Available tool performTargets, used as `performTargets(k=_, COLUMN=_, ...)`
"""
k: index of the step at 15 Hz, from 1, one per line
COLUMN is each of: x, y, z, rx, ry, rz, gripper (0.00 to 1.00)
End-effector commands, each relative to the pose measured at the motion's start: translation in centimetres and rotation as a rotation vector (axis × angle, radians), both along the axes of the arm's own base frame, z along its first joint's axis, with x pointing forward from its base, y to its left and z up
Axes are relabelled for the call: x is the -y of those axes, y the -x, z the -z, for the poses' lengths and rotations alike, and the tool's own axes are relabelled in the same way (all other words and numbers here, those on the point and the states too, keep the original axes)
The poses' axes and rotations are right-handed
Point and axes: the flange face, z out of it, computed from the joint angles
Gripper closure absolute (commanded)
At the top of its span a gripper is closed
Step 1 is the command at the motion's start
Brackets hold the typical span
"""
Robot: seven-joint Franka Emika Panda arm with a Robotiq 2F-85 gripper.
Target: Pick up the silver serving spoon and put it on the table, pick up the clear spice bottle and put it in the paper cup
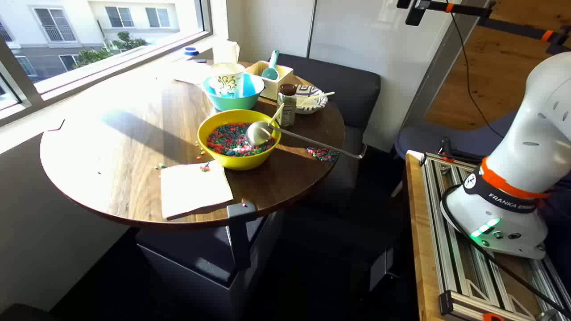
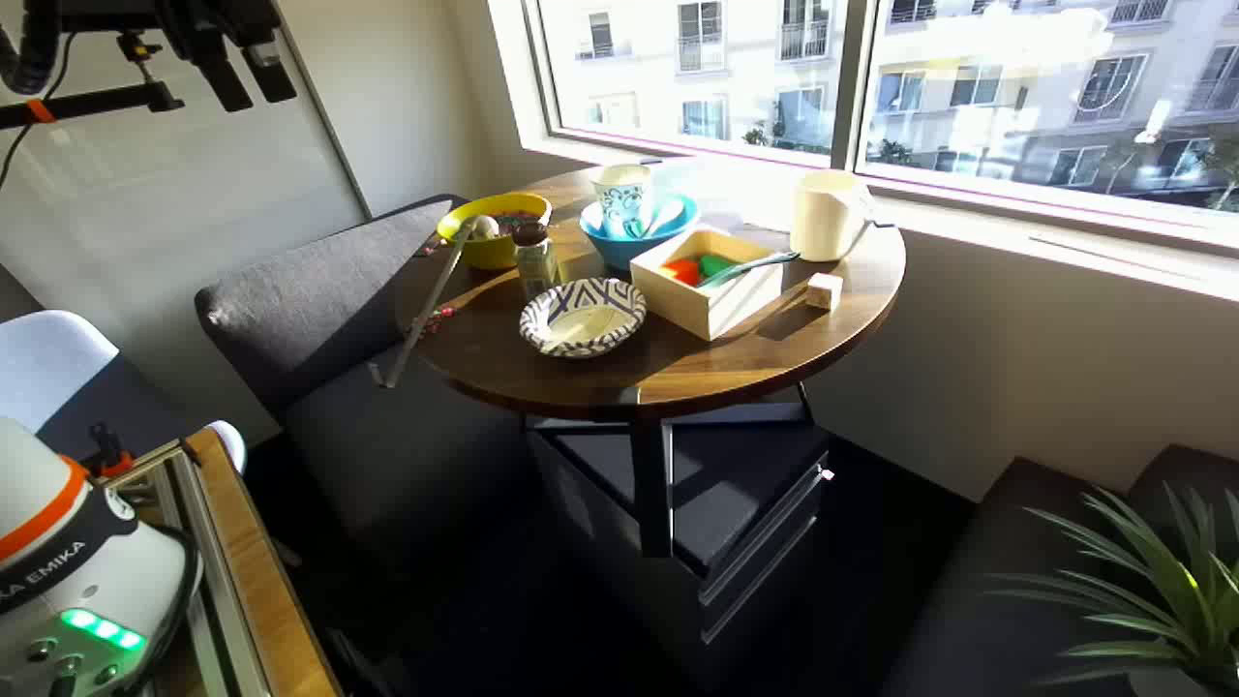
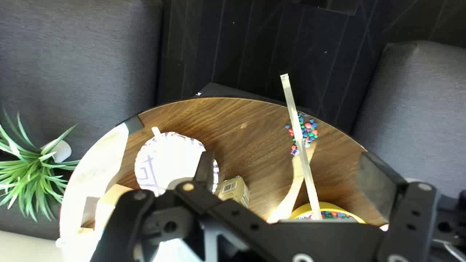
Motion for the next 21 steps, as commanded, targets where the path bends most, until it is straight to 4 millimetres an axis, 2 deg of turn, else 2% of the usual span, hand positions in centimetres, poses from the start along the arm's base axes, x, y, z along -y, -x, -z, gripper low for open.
performTargets(k=1, x=0.0, y=0.0, z=-0.1, rx=-0.001, ry=0.0, rz=0.0, gripper=0.0)
performTargets(k=5, x=0.0, y=0.0, z=-0.1, rx=-0.001, ry=0.0, rz=0.0, gripper=0.0)
performTargets(k=9, x=-3.2, y=-2.3, z=5.3, rx=0.007, ry=-0.038, rz=0.001, gripper=0.0)
performTargets(k=13, x=-5.4, y=-4.8, z=12.5, rx=0.033, ry=-0.067, rz=0.007, gripper=0.0)
performTargets(k=15, x=-6.0, y=-5.9, z=16.9, rx=0.008, ry=-0.051, rz=0.028, gripper=0.0)
performTargets(k=16, x=-5.2, y=-5.0, z=13.6, rx=0.037, ry=-0.051, rz=0.0, gripper=0.0)
performTargets(k=17, x=-5.3, y=-5.3, z=14.9, rx=0.02, ry=-0.049, rz=0.0, gripper=0.0)
performTargets(k=18, x=-5.3, y=-5.5, z=15.1, rx=0.015, ry=-0.05, rz=0.001, gripper=0.0)
performTargets(k=21, x=-5.3, y=-5.5, z=13.9, rx=0.043, ry=-0.053, rz=0.001, gripper=0.0)
